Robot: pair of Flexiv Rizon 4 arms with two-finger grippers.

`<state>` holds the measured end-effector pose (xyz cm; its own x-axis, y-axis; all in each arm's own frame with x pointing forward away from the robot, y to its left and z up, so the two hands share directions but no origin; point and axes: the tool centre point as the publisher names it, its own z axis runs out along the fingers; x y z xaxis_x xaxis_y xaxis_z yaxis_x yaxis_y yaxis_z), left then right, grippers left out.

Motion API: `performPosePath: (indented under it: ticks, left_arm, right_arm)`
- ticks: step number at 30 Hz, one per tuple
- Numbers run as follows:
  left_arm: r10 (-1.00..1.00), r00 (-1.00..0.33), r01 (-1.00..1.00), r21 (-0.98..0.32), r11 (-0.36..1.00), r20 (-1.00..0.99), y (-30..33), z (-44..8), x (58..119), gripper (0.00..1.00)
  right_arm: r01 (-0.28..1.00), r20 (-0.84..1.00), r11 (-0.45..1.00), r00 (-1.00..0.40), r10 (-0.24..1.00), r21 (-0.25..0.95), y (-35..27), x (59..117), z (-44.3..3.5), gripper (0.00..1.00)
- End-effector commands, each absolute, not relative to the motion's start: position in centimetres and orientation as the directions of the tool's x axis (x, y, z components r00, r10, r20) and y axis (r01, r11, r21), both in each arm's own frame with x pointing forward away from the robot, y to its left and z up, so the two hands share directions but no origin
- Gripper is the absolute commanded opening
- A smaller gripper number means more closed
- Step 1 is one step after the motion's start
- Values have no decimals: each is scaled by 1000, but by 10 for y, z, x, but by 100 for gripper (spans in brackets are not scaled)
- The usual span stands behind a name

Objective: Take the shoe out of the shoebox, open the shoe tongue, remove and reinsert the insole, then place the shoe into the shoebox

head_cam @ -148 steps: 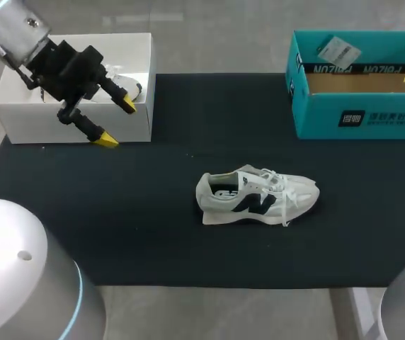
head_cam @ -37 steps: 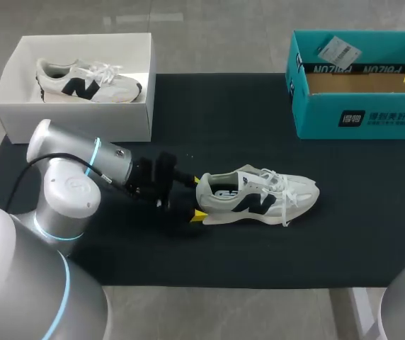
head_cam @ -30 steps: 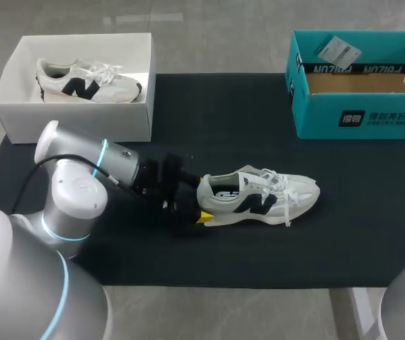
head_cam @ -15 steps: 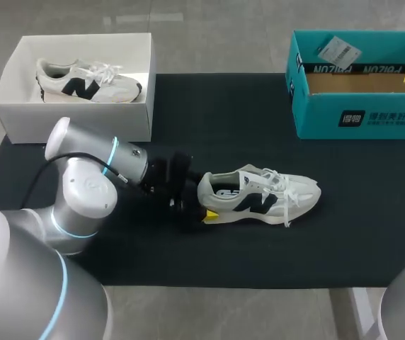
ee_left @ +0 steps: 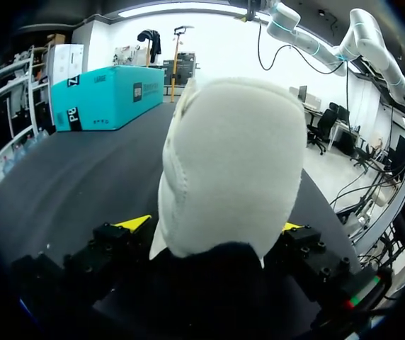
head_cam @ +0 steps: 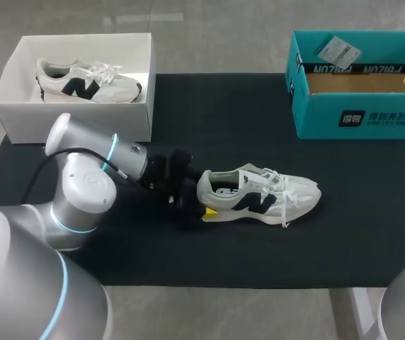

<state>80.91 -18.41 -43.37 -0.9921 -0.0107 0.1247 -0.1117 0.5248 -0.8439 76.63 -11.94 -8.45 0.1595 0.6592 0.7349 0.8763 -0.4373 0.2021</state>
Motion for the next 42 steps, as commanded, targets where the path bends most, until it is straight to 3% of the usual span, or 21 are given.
performPosePath:
  ticks: [1,7,8,10,12,42]
  left_arm:
    - [-9,-992,-115,-848,518,130,-190,-436,809,100]
    - [8,-991,-110,-847,519,134,-193,-438,808,100]
    - [9,-991,-109,-847,520,133,-193,-439,808,87]
    - [10,-991,-108,-845,524,133,-193,-440,809,35]
    - [12,-991,-106,-844,526,132,-193,-440,810,0]
    - [40,-990,-91,-838,538,133,-192,-439,812,0]
  right_arm:
    - [876,734,-438,162,660,201,-119,767,-85,100]
    - [876,734,-438,162,660,201,-119,767,-85,100]
    - [876,734,-438,162,660,201,-119,767,-85,100]
    - [876,734,-438,162,660,201,-119,767,-85,100]
    - [876,734,-438,162,660,201,-119,767,-85,100]
    - [876,734,-438,162,660,201,-119,767,-85,100]
